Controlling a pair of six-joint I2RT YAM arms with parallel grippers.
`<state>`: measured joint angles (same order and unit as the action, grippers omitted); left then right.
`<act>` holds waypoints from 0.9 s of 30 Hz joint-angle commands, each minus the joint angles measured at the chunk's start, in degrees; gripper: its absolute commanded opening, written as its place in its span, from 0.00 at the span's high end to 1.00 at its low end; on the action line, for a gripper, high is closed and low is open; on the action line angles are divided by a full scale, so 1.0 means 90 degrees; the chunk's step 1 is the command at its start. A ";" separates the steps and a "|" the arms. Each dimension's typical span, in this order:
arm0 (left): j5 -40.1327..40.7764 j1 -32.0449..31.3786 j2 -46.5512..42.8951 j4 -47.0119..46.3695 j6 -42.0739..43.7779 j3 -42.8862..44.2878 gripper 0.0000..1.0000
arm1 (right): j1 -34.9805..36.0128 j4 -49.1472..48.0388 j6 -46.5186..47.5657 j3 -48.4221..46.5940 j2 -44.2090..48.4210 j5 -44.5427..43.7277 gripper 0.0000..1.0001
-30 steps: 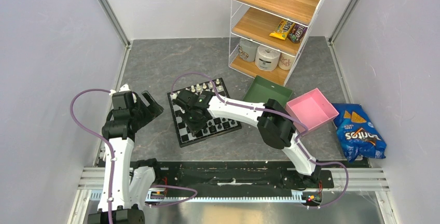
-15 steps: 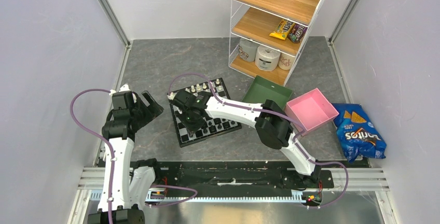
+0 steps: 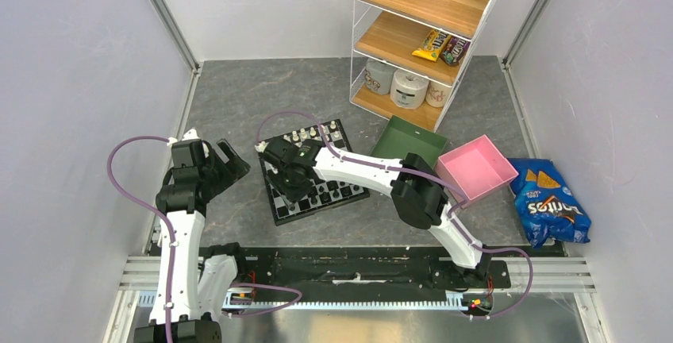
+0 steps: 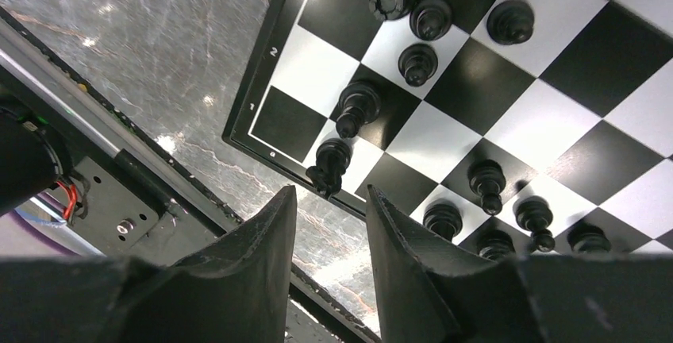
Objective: Set up the chess pieces on the board
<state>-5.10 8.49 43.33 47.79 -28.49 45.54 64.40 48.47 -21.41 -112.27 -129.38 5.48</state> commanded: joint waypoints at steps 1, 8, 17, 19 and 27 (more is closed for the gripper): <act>-0.0108 -0.0005 -0.0027 -0.0222 -0.0102 -0.0040 0.09 | 0.0013 0.0093 0.0145 -0.0550 0.0390 -0.0260 0.54; -0.0030 -0.0004 -0.0136 -0.0222 -0.0114 -0.0040 0.09 | -0.0066 0.0103 0.0046 -0.0925 0.0129 -0.0452 0.51; 0.0097 -0.0006 -0.0338 -0.0222 -0.0136 -0.0050 0.09 | -0.0075 0.0119 -0.0026 -0.1308 -0.0278 -0.0462 0.51; 0.0081 -0.0010 -0.0320 -0.0227 -0.0142 -0.0048 0.09 | -0.0076 0.0123 -0.0052 -0.1339 -0.0354 -0.0445 0.52; 0.0059 -0.0006 -0.0291 -0.0222 -0.0143 -0.0050 0.09 | -0.0076 0.0200 -0.0095 -0.1359 -0.0531 -0.0508 0.56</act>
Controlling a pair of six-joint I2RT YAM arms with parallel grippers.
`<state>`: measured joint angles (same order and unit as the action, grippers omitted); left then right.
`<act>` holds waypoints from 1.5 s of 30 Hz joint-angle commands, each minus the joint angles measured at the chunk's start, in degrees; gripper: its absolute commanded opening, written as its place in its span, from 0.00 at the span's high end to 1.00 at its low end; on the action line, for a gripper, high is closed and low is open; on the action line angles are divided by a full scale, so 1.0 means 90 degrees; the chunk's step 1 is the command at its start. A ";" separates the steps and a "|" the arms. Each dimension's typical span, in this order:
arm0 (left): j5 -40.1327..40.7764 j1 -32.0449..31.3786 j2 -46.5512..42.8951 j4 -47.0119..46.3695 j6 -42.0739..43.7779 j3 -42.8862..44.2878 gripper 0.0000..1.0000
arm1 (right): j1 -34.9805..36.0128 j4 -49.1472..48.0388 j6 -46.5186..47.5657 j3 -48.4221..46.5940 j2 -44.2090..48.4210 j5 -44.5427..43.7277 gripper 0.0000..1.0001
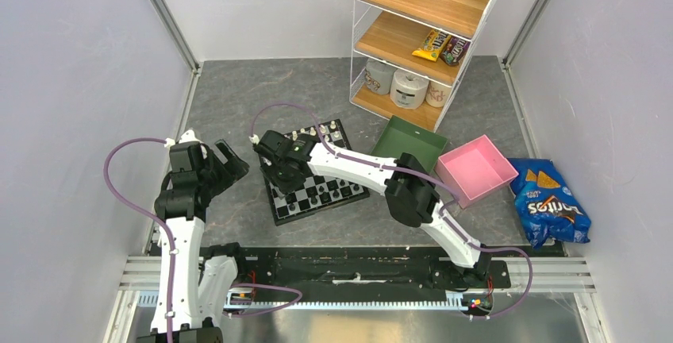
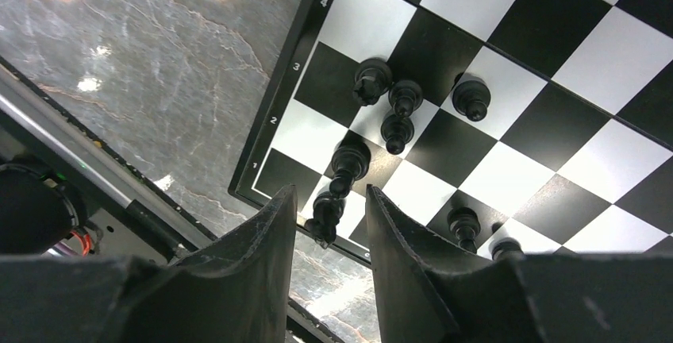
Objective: Set up the chess pieces on the board
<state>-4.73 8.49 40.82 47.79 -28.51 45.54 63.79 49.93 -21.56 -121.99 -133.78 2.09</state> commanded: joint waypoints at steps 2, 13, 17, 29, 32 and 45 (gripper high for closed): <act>0.0017 -0.0006 0.0004 -0.0222 -0.0136 -0.0049 0.09 | -0.0015 0.0065 -0.0084 -0.0285 -0.0083 -0.0134 0.57; 0.0003 -0.0008 0.0029 -0.0222 -0.0141 -0.0049 0.09 | -0.0017 0.0066 -0.0103 -0.0458 -0.0274 -0.0173 0.69; -0.0031 -0.0006 0.0050 -0.0222 -0.0128 -0.0050 0.09 | -0.0022 0.0075 -0.0103 -0.0431 -0.0298 -0.0154 0.71; -0.0042 -0.0007 0.0069 -0.0227 -0.0132 -0.0045 0.09 | -0.0017 0.0103 -0.0063 -0.0390 -0.0321 -0.0144 0.72; -0.0043 -0.0006 0.0072 -0.0228 -0.0131 -0.0050 0.09 | -0.0017 0.0116 -0.0047 -0.0400 -0.0321 -0.0144 0.77; -0.0053 -0.0006 0.0089 -0.0218 -0.0128 -0.0049 0.09 | -0.0056 0.0121 0.0034 -0.0060 0.0049 -0.0567 0.83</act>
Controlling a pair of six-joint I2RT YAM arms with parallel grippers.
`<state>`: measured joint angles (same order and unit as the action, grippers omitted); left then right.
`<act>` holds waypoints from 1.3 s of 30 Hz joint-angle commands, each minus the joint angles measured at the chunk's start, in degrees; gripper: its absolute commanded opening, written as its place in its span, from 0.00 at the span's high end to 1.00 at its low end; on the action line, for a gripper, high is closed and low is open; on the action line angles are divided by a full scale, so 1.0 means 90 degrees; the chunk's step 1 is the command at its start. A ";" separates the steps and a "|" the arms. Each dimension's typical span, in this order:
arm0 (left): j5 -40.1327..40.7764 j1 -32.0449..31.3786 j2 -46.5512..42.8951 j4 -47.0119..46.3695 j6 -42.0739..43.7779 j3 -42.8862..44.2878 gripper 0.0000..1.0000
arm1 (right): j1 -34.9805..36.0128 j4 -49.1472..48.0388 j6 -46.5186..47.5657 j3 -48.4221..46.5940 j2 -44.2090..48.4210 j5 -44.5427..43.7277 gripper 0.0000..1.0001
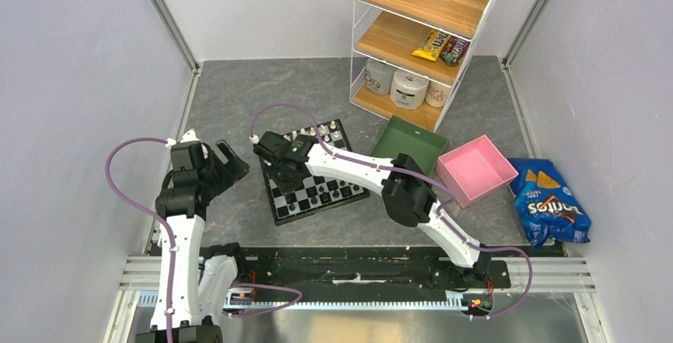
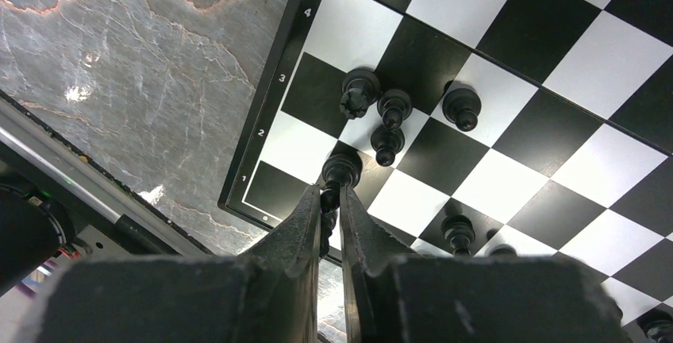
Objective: Set up the chess pieces on the board
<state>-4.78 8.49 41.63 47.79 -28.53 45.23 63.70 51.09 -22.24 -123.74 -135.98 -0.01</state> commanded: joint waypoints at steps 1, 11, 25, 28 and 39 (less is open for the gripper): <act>-0.0046 -0.0006 0.0000 -0.0231 -0.0124 -0.0013 0.09 | -0.0056 -0.0045 0.0110 0.0221 0.0353 -0.0375 0.83; -0.0055 -0.0006 0.0008 -0.0227 -0.0122 -0.0011 0.09 | -0.0105 -0.0208 0.0043 0.0728 0.0767 -0.0397 0.84; -0.0046 -0.0006 0.0006 -0.0225 -0.0127 -0.0016 0.09 | -0.0105 -0.0398 -0.0052 0.1618 0.1373 -0.0238 0.84; -0.0045 -0.0006 0.0012 -0.0223 -0.0129 -0.0014 0.09 | -0.0105 -0.0442 -0.0053 0.1732 0.1405 -0.0117 0.84; -0.0038 -0.0006 0.0003 -0.0224 -0.0130 -0.0016 0.09 | -0.0096 -0.0540 -0.0144 0.1959 0.1544 0.0181 0.85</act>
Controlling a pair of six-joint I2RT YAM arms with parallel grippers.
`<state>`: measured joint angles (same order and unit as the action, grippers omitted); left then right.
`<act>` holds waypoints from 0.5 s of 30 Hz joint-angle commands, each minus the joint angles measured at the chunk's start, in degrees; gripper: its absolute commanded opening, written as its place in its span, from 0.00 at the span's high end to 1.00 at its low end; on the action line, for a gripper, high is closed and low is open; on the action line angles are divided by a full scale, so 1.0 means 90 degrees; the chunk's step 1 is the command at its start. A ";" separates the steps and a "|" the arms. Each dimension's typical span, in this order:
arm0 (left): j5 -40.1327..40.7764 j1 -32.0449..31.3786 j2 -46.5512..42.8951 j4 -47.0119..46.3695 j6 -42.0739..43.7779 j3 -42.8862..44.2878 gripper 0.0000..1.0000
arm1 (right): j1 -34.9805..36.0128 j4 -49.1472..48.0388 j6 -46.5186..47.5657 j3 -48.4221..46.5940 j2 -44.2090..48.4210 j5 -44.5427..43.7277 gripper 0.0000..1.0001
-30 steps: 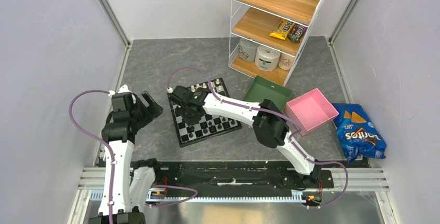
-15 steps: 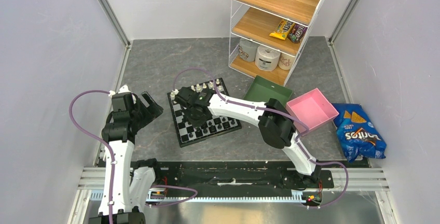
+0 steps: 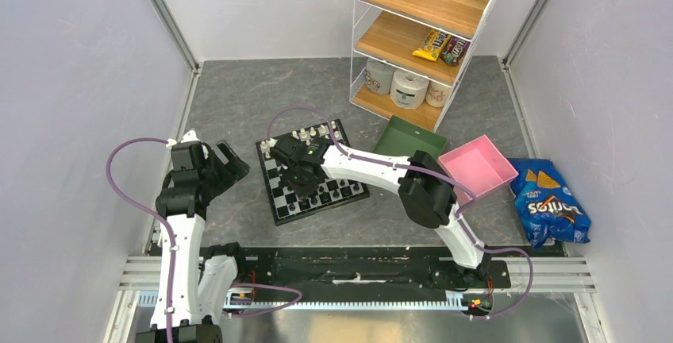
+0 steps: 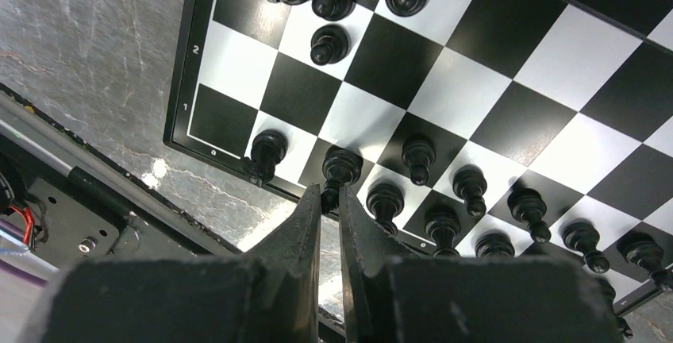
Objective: Set up the chess pieces on the board
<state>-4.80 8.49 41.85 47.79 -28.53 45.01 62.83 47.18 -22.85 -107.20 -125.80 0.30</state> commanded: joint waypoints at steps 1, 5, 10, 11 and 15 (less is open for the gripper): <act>-0.0036 -0.0006 -0.0027 -0.0229 -0.0130 0.0011 0.09 | 0.0001 -0.0105 -0.0084 0.0156 0.0440 0.0153 0.85; -0.0043 -0.0005 -0.0016 -0.0232 -0.0128 0.0009 0.09 | 0.0021 -0.0143 -0.0134 0.0305 0.0553 0.0195 0.85; -0.0058 -0.0011 -0.0014 -0.0236 -0.0130 0.0013 0.09 | 0.0021 -0.0375 -0.0189 0.0485 0.0589 0.0309 0.84; -0.0064 -0.0006 -0.0020 -0.0231 -0.0125 0.0019 0.09 | 0.0021 -0.0396 -0.0188 0.0485 0.0568 0.0301 0.84; -0.0056 -0.0006 -0.0024 -0.0226 -0.0119 0.0010 0.09 | 0.0021 -0.0436 -0.0181 0.0419 0.0524 0.0282 0.84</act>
<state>-4.82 8.49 41.85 47.79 -28.53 44.99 62.83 45.43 -23.99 -103.20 -123.44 2.33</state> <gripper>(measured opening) 0.914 0.163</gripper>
